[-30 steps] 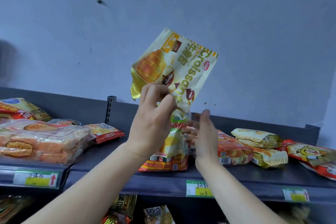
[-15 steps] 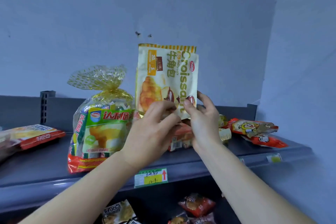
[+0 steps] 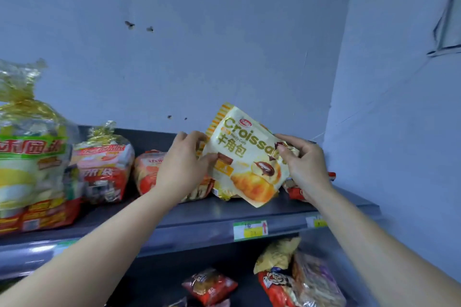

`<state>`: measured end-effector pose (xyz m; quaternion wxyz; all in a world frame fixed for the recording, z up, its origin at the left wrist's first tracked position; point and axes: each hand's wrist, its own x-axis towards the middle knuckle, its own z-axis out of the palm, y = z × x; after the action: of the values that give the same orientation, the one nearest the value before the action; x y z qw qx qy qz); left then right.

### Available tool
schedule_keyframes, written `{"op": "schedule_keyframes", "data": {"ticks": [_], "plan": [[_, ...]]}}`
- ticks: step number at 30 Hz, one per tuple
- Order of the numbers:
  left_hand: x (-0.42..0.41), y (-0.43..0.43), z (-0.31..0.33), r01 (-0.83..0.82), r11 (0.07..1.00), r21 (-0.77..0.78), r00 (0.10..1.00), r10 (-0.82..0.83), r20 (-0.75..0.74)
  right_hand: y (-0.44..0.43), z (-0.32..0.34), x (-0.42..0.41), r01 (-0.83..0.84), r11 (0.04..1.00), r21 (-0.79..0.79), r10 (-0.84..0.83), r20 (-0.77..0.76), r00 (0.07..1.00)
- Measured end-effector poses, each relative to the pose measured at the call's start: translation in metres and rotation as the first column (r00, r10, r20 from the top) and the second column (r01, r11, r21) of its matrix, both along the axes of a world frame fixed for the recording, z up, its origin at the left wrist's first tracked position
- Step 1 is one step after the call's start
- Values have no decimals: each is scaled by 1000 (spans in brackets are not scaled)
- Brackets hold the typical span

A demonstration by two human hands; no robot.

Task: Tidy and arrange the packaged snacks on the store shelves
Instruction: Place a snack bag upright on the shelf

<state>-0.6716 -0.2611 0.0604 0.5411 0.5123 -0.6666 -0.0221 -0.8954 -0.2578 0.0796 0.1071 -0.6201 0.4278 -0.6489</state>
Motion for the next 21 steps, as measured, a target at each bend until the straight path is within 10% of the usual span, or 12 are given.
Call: {"op": "schedule_keyframes", "data": {"ticks": [21], "plan": [[-54,-97,-49,-33,878,478,982,-62,181,-132,-58,-49,26,962,272,-17,-37,999]]}}
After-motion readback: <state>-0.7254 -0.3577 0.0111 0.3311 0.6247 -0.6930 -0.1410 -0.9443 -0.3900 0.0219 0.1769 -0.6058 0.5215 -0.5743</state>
